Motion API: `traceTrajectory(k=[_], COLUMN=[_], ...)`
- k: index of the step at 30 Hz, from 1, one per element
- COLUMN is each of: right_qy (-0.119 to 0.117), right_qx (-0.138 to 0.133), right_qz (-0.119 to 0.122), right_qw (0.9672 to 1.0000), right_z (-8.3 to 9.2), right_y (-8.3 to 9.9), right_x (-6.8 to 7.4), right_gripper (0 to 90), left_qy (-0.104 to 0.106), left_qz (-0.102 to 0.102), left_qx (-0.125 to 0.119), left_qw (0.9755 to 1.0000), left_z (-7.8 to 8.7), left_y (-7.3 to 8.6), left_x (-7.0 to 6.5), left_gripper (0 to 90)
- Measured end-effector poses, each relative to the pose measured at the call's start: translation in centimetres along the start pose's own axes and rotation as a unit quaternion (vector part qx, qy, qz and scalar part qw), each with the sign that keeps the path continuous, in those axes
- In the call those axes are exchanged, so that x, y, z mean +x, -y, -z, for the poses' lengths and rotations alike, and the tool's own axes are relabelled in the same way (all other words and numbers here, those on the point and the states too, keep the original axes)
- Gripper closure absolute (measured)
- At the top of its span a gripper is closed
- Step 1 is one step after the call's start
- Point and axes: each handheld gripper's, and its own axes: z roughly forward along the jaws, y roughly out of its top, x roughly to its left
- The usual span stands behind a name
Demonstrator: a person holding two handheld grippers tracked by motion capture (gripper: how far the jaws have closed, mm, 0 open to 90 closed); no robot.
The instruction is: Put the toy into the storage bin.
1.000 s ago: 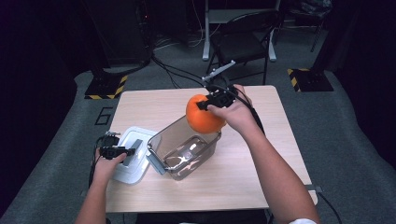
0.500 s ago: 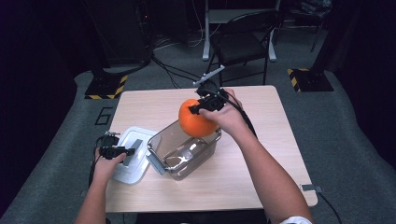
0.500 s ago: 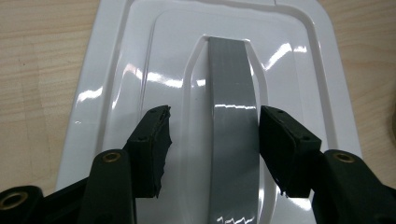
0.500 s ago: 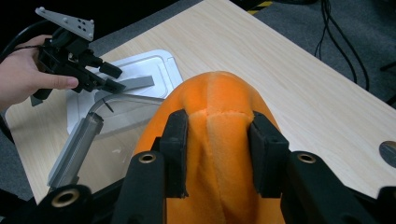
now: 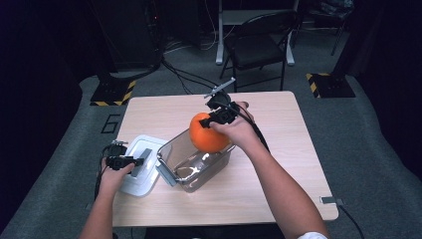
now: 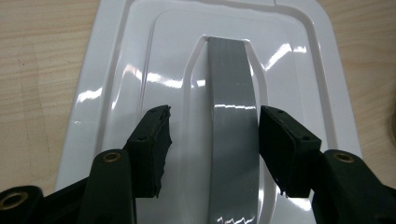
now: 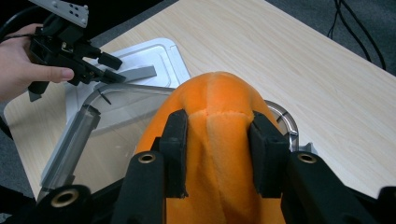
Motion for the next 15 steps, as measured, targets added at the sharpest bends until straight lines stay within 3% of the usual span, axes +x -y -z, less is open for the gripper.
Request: traceTrajectory(k=[15], right_qy=[0.001], right_qx=[0.017], right_qz=[-0.006], right_qw=[0.9998], right_z=[-2.0], right_y=[1.6], right_x=[-0.4], right_gripper=[61.3], left_qy=[0.000], left_qz=[0.001], left_qx=[0.000], left_qw=[1.0000], left_z=[0.0], left_y=[0.0], left_x=[0.0], left_gripper=[44.0])
